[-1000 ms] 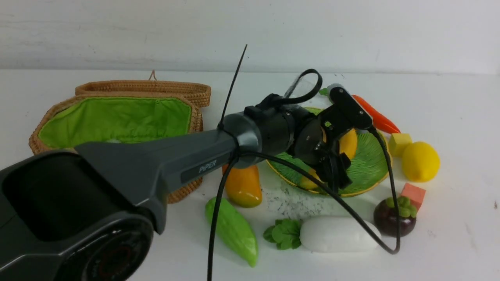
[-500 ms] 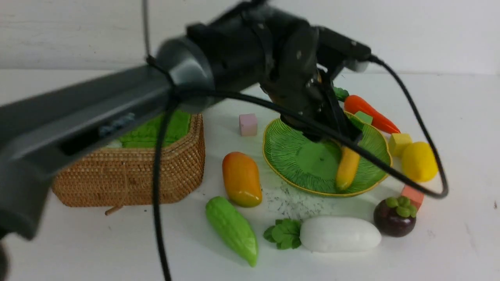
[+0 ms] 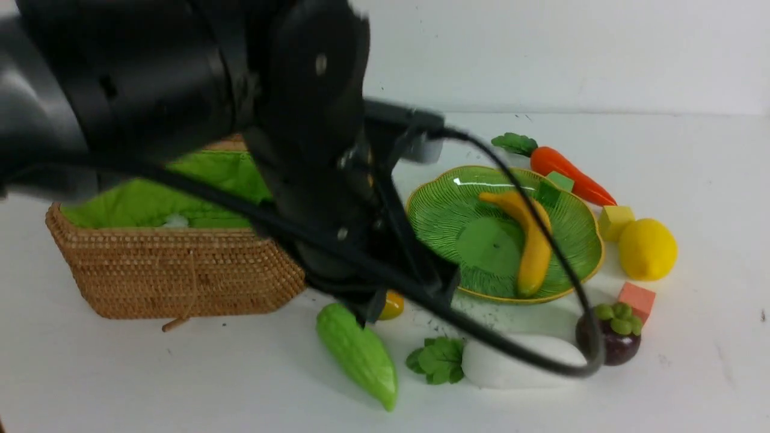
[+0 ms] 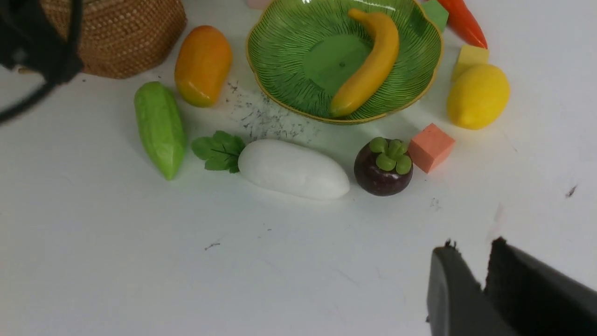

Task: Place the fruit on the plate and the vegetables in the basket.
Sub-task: Take a chayote with your left arm and place it on the basket on the left.

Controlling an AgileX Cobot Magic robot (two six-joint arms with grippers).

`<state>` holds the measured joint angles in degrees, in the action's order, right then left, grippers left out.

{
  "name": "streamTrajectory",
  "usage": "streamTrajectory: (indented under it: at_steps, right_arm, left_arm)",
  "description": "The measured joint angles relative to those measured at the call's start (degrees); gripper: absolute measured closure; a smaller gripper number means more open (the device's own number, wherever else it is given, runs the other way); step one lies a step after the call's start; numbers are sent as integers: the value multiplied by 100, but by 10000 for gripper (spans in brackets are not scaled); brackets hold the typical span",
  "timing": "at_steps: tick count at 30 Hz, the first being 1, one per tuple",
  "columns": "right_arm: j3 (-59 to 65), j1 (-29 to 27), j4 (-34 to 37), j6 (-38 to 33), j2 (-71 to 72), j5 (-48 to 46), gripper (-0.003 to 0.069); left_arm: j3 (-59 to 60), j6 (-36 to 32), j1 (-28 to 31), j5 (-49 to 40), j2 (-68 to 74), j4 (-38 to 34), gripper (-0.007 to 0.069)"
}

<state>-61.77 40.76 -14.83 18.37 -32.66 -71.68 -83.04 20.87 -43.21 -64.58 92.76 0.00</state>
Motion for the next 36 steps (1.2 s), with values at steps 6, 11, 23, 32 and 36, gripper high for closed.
streamTrajectory:
  at_steps: [6,11,23,32,36]
  right_arm:
    - [0,0,13,-74,0,0,521]
    - [0,0,29,-173,0,0,518]
    - [0,0,40,-331,0,0,515]
    - [0,0,60,-345,0,0,512]
    - [0,0,111,-345,0,-5,512]
  left_arm:
    - [927,848,0,1270,462,48,522]
    - [943,1423,0,1753,982,353,259]
    - [943,3254,5,2538,1631,1820,-18]
    - [943,3443,5,2130,1937,1925,183]
    - [943,3443,5,1898,1923,1815,180]
